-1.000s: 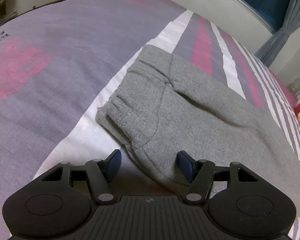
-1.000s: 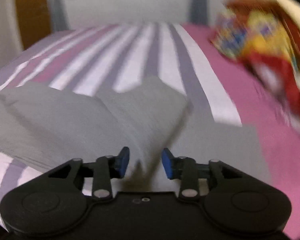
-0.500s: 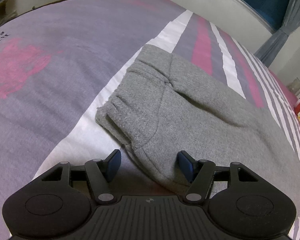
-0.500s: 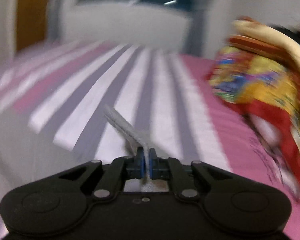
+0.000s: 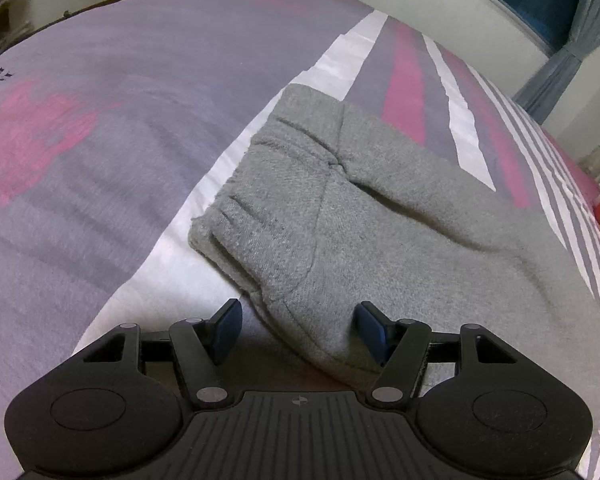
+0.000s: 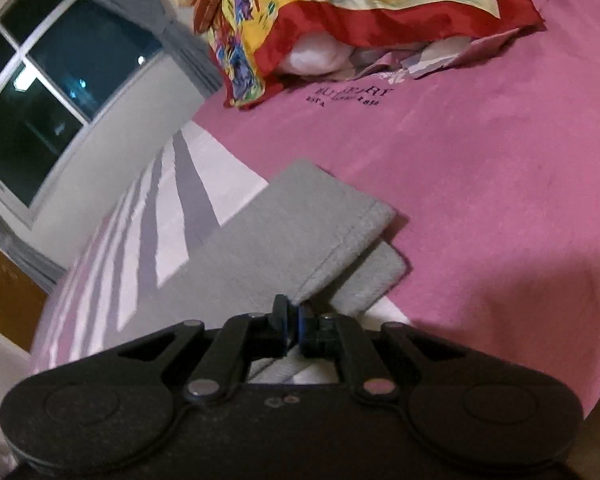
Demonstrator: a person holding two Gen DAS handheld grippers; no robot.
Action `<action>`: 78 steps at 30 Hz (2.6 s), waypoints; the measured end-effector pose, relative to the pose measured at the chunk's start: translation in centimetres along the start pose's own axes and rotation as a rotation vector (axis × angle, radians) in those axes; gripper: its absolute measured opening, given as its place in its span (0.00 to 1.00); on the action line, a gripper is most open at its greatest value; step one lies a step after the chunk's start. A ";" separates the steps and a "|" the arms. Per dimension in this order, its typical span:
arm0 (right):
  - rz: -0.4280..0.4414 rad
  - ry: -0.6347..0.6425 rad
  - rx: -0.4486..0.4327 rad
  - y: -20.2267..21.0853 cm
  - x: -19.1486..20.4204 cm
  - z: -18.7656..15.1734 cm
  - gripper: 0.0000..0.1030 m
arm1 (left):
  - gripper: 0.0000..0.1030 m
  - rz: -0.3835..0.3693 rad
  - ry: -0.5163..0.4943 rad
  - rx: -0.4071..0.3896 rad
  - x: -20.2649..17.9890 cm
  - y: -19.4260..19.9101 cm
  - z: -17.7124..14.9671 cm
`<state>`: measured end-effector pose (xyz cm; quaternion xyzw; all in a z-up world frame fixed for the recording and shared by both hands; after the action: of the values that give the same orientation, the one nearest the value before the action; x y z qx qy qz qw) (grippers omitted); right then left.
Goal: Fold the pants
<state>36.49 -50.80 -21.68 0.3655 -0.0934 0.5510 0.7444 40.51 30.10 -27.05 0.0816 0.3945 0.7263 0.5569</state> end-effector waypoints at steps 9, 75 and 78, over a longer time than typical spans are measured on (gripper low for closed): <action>-0.006 -0.052 0.027 0.7 -1.6 -1.2 0.04 | 0.62 0.004 0.002 -0.012 0.2 0.1 -0.2; 0.081 -0.147 -0.134 2.5 -1.1 2.7 0.06 | 0.20 -0.111 0.189 -0.167 3.1 0.0 3.6; 0.089 -0.100 -0.141 2.6 -1.1 2.3 0.06 | 0.20 -0.111 0.188 -0.168 3.1 -0.2 3.5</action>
<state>34.38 -52.83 -19.49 0.3348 -0.1851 0.5565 0.7375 41.47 34.50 -25.75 -0.0560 0.3867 0.7293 0.5616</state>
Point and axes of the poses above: each gripper's, at about its wrist camera, not at the fingertips, and y roughly against the way its jaws point, x to its left, z to its top, the point moved 9 cm from there along -y, roughly the way its jaws point, and after that the axes turned 12 degrees about -x, right-handed, at the moved point
